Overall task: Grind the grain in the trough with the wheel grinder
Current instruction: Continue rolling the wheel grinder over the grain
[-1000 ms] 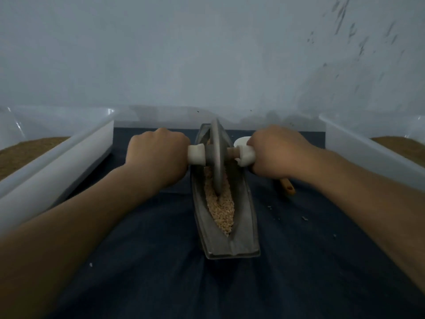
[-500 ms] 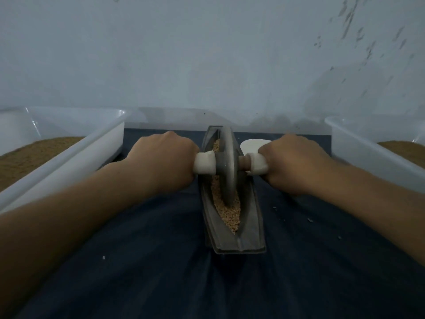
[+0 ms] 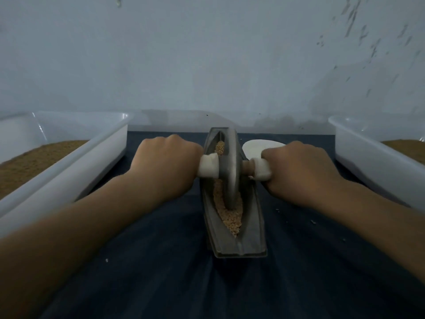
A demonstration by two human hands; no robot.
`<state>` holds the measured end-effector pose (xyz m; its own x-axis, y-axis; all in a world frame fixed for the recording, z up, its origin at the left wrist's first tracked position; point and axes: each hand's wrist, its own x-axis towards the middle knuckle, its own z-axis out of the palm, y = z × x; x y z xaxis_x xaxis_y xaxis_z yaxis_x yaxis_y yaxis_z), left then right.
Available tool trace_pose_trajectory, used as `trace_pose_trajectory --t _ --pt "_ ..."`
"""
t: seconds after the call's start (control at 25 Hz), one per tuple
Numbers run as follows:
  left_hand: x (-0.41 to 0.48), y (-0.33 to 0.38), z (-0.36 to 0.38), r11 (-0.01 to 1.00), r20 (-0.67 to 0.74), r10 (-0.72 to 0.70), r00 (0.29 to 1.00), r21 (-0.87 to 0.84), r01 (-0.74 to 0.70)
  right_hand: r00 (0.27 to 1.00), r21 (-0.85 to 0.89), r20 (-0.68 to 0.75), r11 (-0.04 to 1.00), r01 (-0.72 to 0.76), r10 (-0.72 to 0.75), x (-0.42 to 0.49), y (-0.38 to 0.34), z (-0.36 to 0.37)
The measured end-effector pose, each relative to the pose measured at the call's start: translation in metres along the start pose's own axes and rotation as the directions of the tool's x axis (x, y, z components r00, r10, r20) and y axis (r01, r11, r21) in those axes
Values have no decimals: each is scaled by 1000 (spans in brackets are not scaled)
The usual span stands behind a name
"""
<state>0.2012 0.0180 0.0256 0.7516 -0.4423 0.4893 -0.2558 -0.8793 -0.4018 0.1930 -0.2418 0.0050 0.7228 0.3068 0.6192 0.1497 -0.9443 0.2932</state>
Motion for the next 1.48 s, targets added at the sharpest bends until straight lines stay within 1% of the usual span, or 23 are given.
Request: trace_pose_trajectory --t 0.04,0.08,0.16,0.24,0.32,0.36,0.4,0.48,0.56,0.6,0.68,0.72,0.84,0.92,0.96,1.04,1.12,1.16,1.2,1.28,1.36,1.44,1.48 --pt "-1 0 0 999 -33 -7 999 32 8 999 -15 -46 1000 -4 4 -4 0 0" --pt "5 0 1 998 -44 -25 999 49 27 999 -3 -27 1000 -22 22 -2 1 3" --pt "23 0 11 997 -10 -76 997 1 76 994 14 92 998 -65 63 20 -4 10" --pt "42 2 15 988 80 -147 986 -36 150 966 58 230 989 -138 121 46 -9 10" --pt "51 3 13 982 111 -176 978 -47 182 942 81 302 981 -176 144 58 -11 9" --pt "46 2 10 983 111 -162 981 -67 170 947 80 295 984 -158 128 55 -11 5" --pt "35 0 7 985 124 -133 983 -97 145 960 74 264 991 -115 92 46 -10 -1" --pt "8 -7 1 975 185 -51 981 -204 89 996 30 83 999 22 -24 18 -3 -9" --pt "-10 -17 0 963 225 22 974 -266 40 983 -12 -141 993 114 -115 -1 3 -22" --pt "-12 -20 1 962 237 25 971 -269 41 979 -17 -152 991 132 -133 -2 5 -24" --pt "-6 -17 10 965 235 -35 971 -244 94 993 -60 -22 992 113 -115 10 -1 -19" --pt "2 -11 14 971 194 -92 977 -199 131 996 -68 60 995 70 -66 21 -6 -11" --pt "29 9 16 975 3 -214 977 -51 214 960 72 245 985 -156 134 53 -14 1" --pt "29 10 14 977 -5 -213 977 -25 212 952 85 283 985 -149 120 52 -12 -2" --pt "20 7 13 981 17 -188 982 -46 189 961 83 269 992 -94 69 44 -9 -8" --pt "-5 -4 11 990 47 -104 993 -88 108 989 34 116 996 84 -87 20 -2 -21" --pt "-24 -10 1 997 -53 33 998 -73 -36 989 -17 -46 990 141 -141 -2 -1 -39" --pt "-25 -11 -5 995 -109 68 992 -64 -75 989 -6 -66 991 130 -130 -7 -1 -42" --pt "-19 -10 -9 996 -144 70 987 -43 -76 992 15 -57 994 112 -111 -9 -2 -38" --pt "-3 -2 -2 999 -89 17 996 29 -14 999 43 46 999 12 -14 -5 -9 -24" --pt "15 4 13 992 -25 -130 991 -11 129 989 28 122 996 -84 80 22 -17 -10" --pt "28 5 22 970 39 -215 976 -106 218 977 20 200 997 -77 71 50 -19 -9" --pt "28 1 23 967 87 -204 975 -140 214 968 30 250 999 -37 29 58 -16 -11"
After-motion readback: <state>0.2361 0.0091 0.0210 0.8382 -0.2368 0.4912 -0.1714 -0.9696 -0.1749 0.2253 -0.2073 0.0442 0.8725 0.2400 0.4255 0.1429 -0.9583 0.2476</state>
